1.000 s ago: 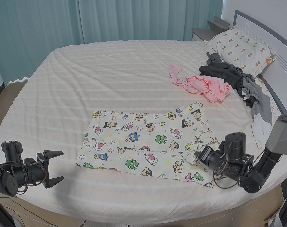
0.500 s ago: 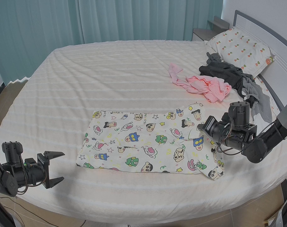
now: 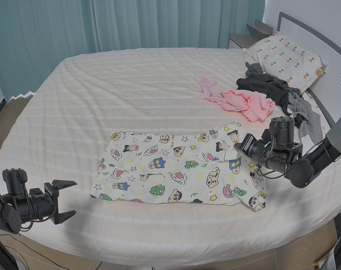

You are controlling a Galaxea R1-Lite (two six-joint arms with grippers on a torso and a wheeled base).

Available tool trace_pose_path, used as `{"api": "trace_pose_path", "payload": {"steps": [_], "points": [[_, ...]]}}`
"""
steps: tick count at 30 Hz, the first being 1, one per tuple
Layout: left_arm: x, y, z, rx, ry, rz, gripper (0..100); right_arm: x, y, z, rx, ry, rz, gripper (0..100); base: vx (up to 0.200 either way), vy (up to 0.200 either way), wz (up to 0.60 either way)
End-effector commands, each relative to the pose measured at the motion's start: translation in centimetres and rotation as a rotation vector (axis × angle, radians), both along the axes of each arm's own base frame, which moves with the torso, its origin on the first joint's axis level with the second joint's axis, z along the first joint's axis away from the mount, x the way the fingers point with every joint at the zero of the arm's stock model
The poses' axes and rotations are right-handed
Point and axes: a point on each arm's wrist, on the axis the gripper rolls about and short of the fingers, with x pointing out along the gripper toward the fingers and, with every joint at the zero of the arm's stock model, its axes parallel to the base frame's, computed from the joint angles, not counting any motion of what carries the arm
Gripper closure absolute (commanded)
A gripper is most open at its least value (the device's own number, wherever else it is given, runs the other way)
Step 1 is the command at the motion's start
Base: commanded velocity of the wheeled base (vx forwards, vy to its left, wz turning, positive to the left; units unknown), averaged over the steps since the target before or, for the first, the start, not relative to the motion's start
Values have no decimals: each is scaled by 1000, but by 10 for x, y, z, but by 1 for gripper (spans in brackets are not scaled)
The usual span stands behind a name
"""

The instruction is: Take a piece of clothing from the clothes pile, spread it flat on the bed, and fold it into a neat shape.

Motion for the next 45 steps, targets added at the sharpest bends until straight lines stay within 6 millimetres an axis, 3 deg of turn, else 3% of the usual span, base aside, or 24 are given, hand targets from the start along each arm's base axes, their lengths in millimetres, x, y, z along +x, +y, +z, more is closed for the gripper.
{"api": "trace_pose_path", "payload": {"steps": [1,2,4,9,15,22,33,40,45], "points": [[0,0,-1,-1,3,1,0,5,4,9,-14,-22,9,100,0,0,0],[1,0,-1,-1,2,1,0,-2,8,19,-8,-35,29,100,0,0,0],[1,0,-1,0,1,0,0,-5,12,18,-14,-21,40,100,0,0,0],[0,0,-1,0,4,-1,0,-16,16,6,-52,67,44,100,0,0,0],[0,0,-1,0,4,-1,0,-40,17,-22,-139,167,-1,100,0,0,0],[0,0,-1,0,3,-1,0,-74,22,-38,-154,253,37,100,0,0,0],[0,0,-1,0,3,-1,0,-111,33,-54,-178,294,124,100,0,0,0],[0,0,-1,0,3,-1,0,-126,31,-67,-232,347,124,100,0,0,0],[0,0,-1,0,4,-1,0,-126,32,-77,-252,378,127,100,0,0,0]]}}
